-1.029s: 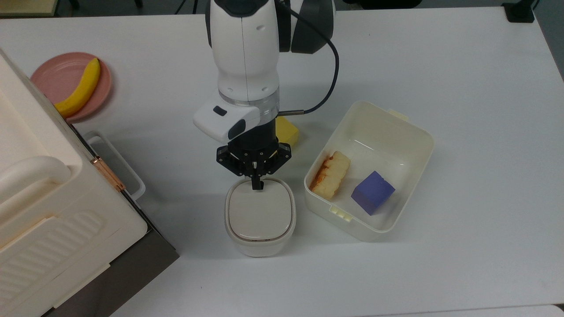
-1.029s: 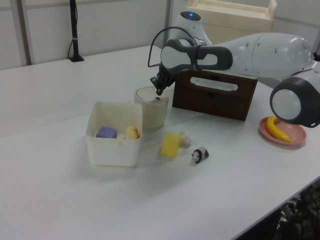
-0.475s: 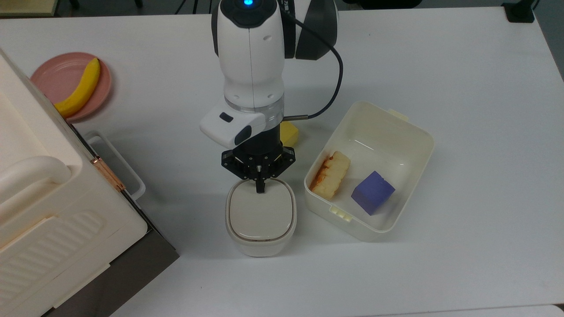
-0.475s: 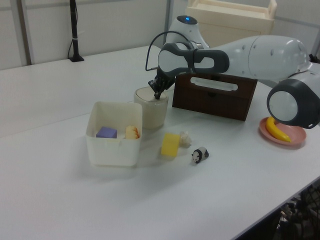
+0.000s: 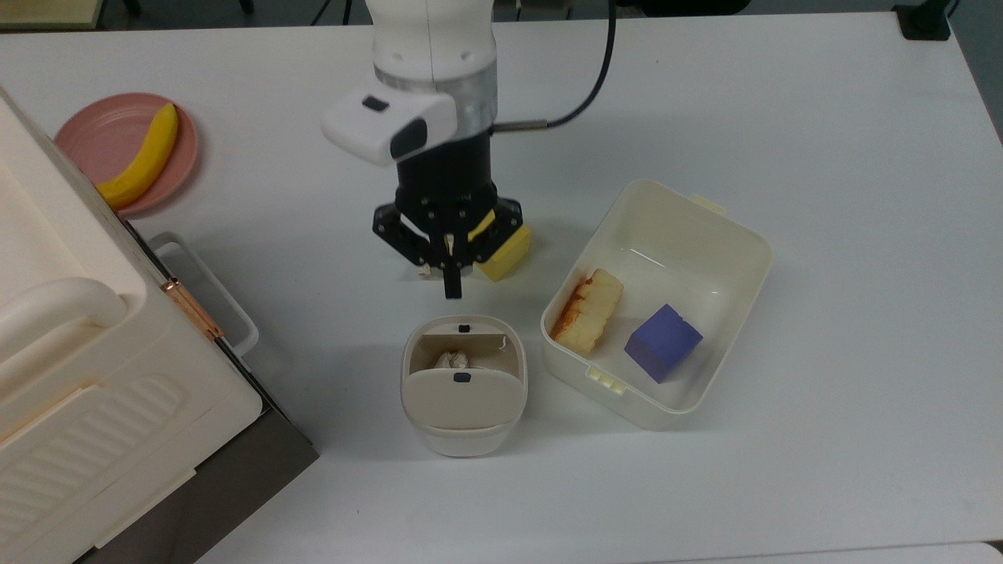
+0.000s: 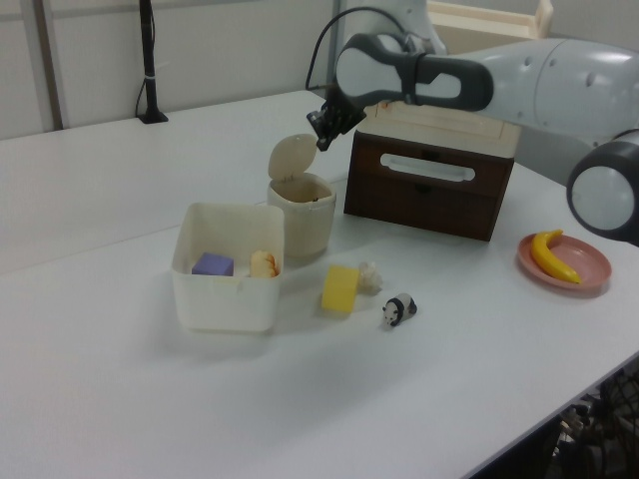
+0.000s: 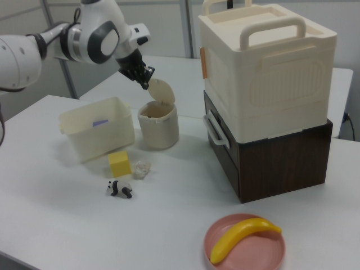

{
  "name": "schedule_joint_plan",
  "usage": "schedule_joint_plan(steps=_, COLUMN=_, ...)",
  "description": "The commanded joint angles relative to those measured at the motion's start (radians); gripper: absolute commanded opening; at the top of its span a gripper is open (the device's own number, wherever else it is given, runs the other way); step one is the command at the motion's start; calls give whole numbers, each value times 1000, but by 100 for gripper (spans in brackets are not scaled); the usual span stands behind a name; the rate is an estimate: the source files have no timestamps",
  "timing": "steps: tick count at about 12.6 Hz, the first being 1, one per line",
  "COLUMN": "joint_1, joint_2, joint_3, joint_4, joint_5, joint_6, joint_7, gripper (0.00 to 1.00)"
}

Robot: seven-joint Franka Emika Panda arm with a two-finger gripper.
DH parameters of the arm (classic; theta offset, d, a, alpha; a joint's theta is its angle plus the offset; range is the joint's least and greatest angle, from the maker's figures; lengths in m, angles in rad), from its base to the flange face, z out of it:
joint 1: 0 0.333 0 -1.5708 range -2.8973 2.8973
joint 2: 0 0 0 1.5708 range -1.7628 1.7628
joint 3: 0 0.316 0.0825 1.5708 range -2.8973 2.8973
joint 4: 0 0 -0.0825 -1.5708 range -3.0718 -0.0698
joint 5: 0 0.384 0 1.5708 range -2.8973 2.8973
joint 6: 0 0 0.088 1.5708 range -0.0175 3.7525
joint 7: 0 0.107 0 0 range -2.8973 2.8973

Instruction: Open the trash can

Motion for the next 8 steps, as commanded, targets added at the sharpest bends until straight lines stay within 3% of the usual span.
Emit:
schedule_joint_plan(steps=1, joint_1=3, joint_2=-139, joint_3=-12, joint_4=-106, joint_5=17, joint_6=-104, joint_7=13, gripper=20)
schedule_joint_plan(steps=2, joint_1=-7, joint_2=-171, joint_3=-12, joint_4=-112, joint_5=16, joint_6=-172, joint_7=10, gripper=37)
schedule_joint_plan(steps=4, joint_1=-12, joint_2=-214, joint_3=-14, joint_4=-123, joint_5=10, joint_6=-310, joint_7=2, gripper=55)
schedule_joint_plan(steps=5, joint_1=-15, joint_2=-225, joint_3=-14, joint_4=-122, joint_5=4, joint_6=-391, joint_7=1, gripper=77)
schedule_joint_plan(steps=6, joint_1=-15, joint_2=-236, joint_3=-14, joint_4=-122, joint_5=2, joint_6=-437, joint_7=2, gripper=91)
schedule_joint_plan(steps=7, joint_1=-15, joint_2=-251, joint_3=-14, joint_4=-123, joint_5=-4, joint_6=-495, joint_7=-1, gripper=100)
schedule_joint_plan(steps=8, joint_1=-9, joint_2=-261, joint_3=-14, joint_4=-123, joint_5=-39, joint_6=-549, joint_7=-31, gripper=100)
